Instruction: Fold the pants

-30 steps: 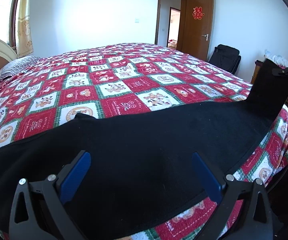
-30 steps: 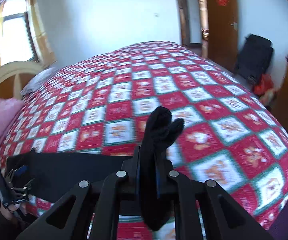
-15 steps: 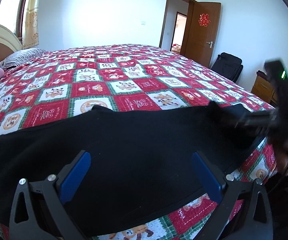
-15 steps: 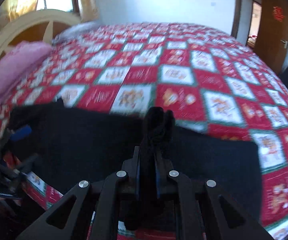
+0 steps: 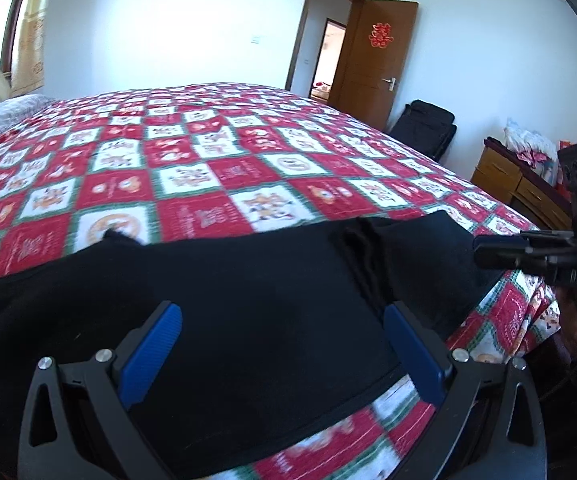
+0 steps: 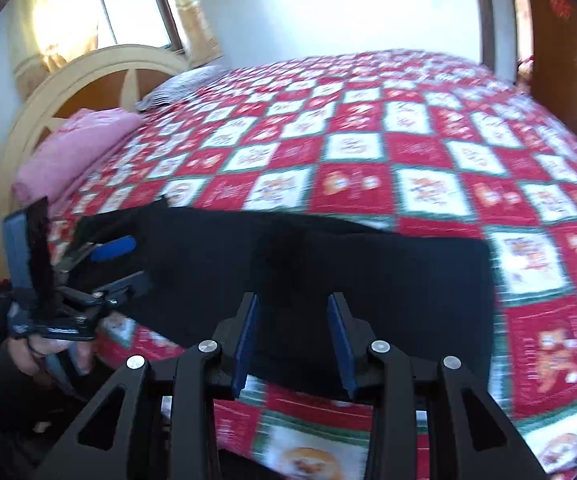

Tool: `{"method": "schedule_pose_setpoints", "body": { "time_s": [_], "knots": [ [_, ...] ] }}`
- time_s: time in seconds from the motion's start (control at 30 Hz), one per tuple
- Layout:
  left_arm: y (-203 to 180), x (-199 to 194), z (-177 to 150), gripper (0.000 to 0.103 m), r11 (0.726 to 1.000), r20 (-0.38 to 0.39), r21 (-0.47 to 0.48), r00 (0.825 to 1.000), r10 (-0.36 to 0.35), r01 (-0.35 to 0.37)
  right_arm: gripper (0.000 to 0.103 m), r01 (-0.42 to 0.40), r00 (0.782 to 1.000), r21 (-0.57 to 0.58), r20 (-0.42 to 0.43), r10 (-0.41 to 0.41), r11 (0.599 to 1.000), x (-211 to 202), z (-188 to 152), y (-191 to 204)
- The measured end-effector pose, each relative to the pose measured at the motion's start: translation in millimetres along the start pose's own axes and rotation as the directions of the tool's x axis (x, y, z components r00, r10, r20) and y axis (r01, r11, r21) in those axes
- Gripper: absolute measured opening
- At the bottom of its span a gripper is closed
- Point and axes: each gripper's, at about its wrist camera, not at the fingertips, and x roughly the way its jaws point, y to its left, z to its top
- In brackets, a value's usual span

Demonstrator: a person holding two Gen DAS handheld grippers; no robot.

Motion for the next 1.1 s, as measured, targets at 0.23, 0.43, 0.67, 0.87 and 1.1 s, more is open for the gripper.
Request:
{"method": "schedule_pose_setpoints", "body": {
  "time_s": [0.23, 0.43, 0.67, 0.87, 1.1],
  "knots": [
    [-7.5, 7.5, 8.8, 0.103, 1.0, -0.009, 0.013, 1.0, 0.021, -0.021, 0.038, -0.061, 0.997, -0.102, -0.048, 0.057, 0.993, 39.7, -8.8, 38.4],
    [2.3, 10.7, 5.3, 0.103, 0.999, -0.026, -0.019, 0.999, 0.033, -0.033, 0.011, -0.013, 0.997, -0.151, -0.083, 0.0, 0.988, 61.1, -20.9, 47.5],
    [-7.1, 12.4, 9.4, 0.103, 1.0, -0.026, -0.001, 1.0, 0.002, -0.002, 0.009, -0.019, 0.997, -0.166, -0.078, 0.006, 0.986, 54.5, -23.3, 51.8],
    [-23.0, 25.3, 15.4, 0.102, 0.998, -0.047, 0.02, 0.998, -0.051, 0.052, 0.03, -0.05, 0.994, -0.173, -0.107, 0.031, 0.984, 52.9, -27.3, 47.9],
    [-47.1, 57.0, 20.5, 0.076, 0.99, -0.122, 0.01, 0.983, -0.138, 0.14, 0.041, 0.076, 0.99, 0.019, 0.116, -0.078, 0.997, -9.1, -31.1, -17.8]
  ]
}}
